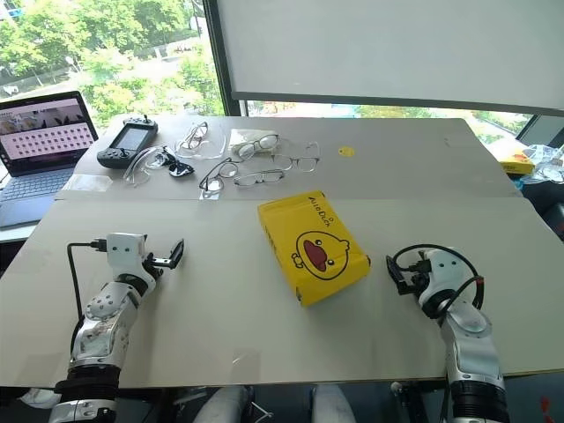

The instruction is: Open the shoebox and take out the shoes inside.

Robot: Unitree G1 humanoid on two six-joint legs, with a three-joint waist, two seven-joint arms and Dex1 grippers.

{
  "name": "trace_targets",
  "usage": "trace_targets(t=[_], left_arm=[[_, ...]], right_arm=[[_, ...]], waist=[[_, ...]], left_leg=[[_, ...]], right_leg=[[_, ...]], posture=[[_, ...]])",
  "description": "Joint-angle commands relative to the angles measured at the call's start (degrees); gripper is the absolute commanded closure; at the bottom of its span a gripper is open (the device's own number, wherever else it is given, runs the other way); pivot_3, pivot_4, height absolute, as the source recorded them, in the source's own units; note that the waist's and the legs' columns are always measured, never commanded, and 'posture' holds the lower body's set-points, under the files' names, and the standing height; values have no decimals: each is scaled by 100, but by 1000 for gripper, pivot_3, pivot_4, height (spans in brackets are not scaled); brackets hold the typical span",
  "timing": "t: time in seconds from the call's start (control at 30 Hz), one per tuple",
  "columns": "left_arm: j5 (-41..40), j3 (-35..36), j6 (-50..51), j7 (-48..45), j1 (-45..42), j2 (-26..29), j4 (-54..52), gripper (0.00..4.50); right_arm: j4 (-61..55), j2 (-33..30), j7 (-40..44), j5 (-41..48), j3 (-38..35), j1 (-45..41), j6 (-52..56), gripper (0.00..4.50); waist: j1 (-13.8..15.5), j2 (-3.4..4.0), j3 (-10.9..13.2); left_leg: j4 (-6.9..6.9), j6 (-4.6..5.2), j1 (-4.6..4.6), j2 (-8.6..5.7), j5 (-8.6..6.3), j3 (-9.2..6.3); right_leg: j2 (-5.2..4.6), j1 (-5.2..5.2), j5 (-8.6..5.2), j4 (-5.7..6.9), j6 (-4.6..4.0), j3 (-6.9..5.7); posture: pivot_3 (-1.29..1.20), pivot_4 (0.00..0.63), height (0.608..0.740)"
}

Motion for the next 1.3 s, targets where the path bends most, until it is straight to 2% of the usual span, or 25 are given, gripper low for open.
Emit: trace_targets(t=[0.03, 0.07, 0.17, 0.3, 0.4, 0.5, 0.53, 0.73, 0.87, 1.17, 1.3], left_arm=[[-42, 26, -242, -294, -213, 188, 135, 0], [-121, 87, -303, -492, -427, 324, 375, 0], [-186, 87, -714, -1113, -1154, 663, 1344, 734], [83, -114, -1150, -1420, -1883, 852, 2315, 2295], [467, -482, -1689, -1754, -2788, 922, 3428, 3510], [727, -723, -2162, -1910, -3369, 854, 4223, 4499], [909, -904, -2418, -1974, -3582, 801, 4482, 4500], [1521, -1572, -3091, -2225, -4706, -4, 5659, 4500], [1488, -1542, -2965, -2228, -5155, -570, 6059, 4500], [1755, -1830, -3205, -2658, -5338, -1274, 6245, 4500], [1675, -1872, -3181, -3360, -5183, -1397, 6142, 4500]], right_arm=[[-529, -260, 306, 72, 136, 223, 430, 66], [-967, -501, 495, 127, 151, 407, 717, 66], [-2156, -1130, 984, 535, 47, 1051, 1612, 801], [-3026, -1452, 1167, 958, -163, 1484, 2357, 2182], [-3856, -1621, 1353, 1539, -205, 1860, 3144, 3186], [-4242, -1620, 1331, 1905, -181, 1945, 3589, 4196], [-4349, -1598, 1309, 1981, -124, 1945, 3693, 4467], [-4364, -1390, 979, 1741, 270, 1641, 3629, 4467], [-4437, -1355, 891, 1819, 327, 1542, 3739, 4467], [-4576, -1429, 708, 1803, 316, 1421, 3985, 4467], [-4099, -1585, 691, 1440, 384, 1207, 3743, 4467]], waist=[[2, 0, 0], [47, 15, 10], [159, 36, 24], [199, 41, 25], [226, 39, 26], [227, 36, 28], [222, 34, 29], [257, 27, 33], [189, 24, 35], [175, 23, 35], [187, 23, 35]], left_leg=[[0, 0, 0, 0, 0, 0], [0, 0, 0, 1, 0, 1], [3, 1, -21, -1, 1, 6], [5, 0, -49, -5, 0, 23], [8, 1, -66, -14, 1, 33], [19, 1, -101, -13, 1, 34], [21, 2, -102, -14, 1, 38], [39, 2, -110, -31, 1, 45], [42, 6, -118, -37, -2, 53], [44, 7, -115, -37, -2, 52], [49, 7, -115, -38, -2, 52]], right_leg=[[0, 0, 0, 0, 0, 0], [1, 0, 1, 0, -1, 1], [3, -19, 0, 3, -3, -9], [2, -40, 1, -4, -5, -10], [-3, -56, 5, -8, 3, -6], [0, -85, 10, -6, 8, -7], [-3, -86, 12, -4, 9, -5], [-16, -82, 17, -6, 25, -4], [-23, -89, 17, -6, 35, 4], [-21, -91, 17, 5, 35, 3], [-21, -88, 17, 6, 35, 3]], posture=[[0, 150, 740], [0, 150, 740], [0, 150, 740], [0, 150, 740], [0, 150, 740], [0, 150, 740], [0, 150, 740], [0, 150, 740], [0, 150, 740], [0, 150, 740], [0, 150, 740]])
